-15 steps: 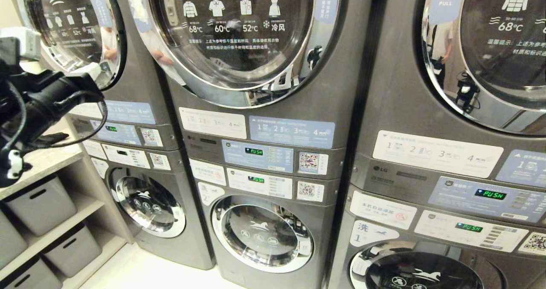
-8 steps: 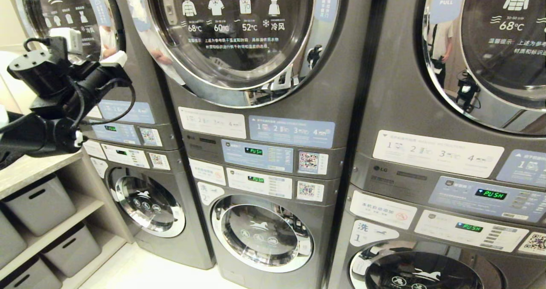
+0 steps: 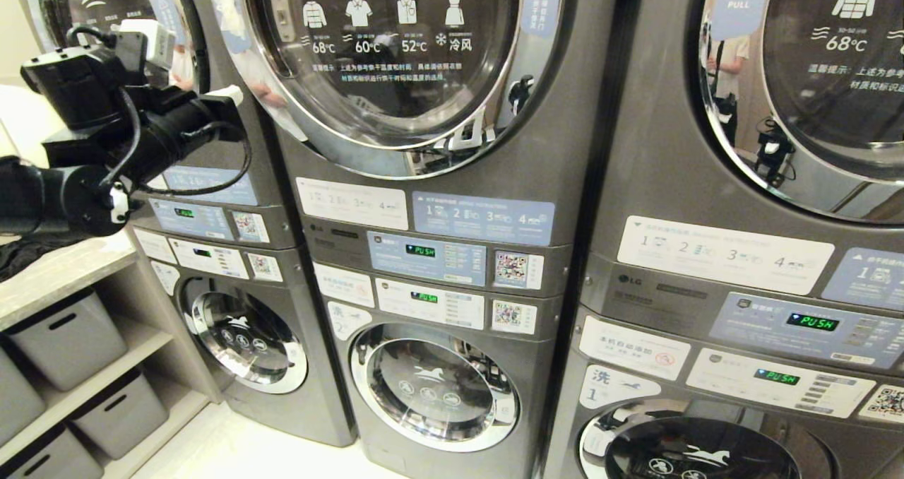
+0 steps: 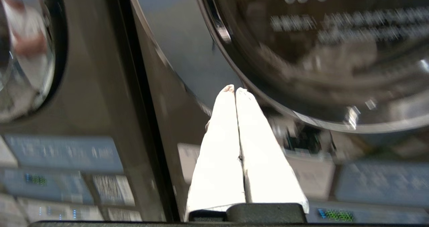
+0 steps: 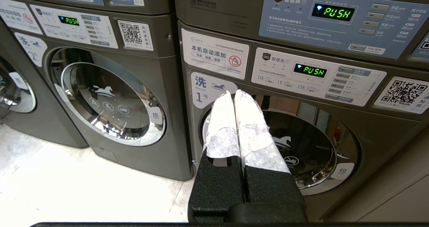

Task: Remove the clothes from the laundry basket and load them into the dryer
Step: Close the dryer

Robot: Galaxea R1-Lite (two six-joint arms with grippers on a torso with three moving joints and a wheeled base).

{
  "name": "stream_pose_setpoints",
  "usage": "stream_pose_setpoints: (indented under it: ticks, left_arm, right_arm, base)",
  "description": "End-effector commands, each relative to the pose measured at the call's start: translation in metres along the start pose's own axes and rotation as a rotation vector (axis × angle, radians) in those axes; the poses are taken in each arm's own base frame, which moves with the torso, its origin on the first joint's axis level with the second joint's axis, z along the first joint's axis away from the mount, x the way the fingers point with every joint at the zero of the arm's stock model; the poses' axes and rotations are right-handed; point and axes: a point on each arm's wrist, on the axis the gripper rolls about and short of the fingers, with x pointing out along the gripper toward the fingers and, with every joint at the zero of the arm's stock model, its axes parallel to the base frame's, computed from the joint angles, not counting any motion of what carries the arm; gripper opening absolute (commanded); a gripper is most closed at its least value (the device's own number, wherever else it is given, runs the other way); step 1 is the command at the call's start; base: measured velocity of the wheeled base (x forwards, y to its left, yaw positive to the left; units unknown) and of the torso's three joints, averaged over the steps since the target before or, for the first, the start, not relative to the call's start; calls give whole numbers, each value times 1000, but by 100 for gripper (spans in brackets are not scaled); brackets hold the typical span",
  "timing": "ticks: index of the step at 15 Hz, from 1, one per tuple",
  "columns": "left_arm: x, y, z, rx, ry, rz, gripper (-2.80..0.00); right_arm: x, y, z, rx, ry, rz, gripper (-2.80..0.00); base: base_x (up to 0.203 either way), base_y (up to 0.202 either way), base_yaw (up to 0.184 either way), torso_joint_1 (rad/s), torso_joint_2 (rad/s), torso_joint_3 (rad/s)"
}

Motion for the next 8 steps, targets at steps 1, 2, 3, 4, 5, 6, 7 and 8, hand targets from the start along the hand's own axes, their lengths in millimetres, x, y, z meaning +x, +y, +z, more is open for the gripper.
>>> stream_pose_setpoints:
  ticks: [1,2,3,4,5,6,7,8]
  left_arm:
    - [-30,-17,26,-2,-11,9,-280]
    - [-41,-28,26,-9,14,24,-280]
    - [-54,-40,29,-15,29,30,-280]
    - [-66,-49,35,-16,26,25,-280]
    - [-76,-55,40,-6,23,21,-280]
    - [-89,-57,45,7,19,28,-280]
    - [-103,-57,48,13,22,33,-280]
    - [-117,-58,49,16,28,34,-280]
  right_arm:
    - [0,0,0,-1,2,1,-280]
    - [0,0,0,-1,1,1,-280]
    - [0,0,0,-1,1,1,-280]
    - [0,0,0,-1,2,1,-280]
    - [0,0,0,-1,1,1,-280]
    - [0,0,0,-1,1,1,-280]
    - [0,0,0,-1,1,1,-280]
    - [0,0,0,-1,0,1,-280]
  base:
    - [0,0,0,0,0,0]
    - [0,0,0,0,0,0]
    - [0,0,0,0,0,0]
    - [0,0,0,0,0,0]
    - [0,0,0,0,0,0]
    - [0,0,0,0,0,0]
    - [0,0,0,0,0,0]
    - [0,0,0,0,0,0]
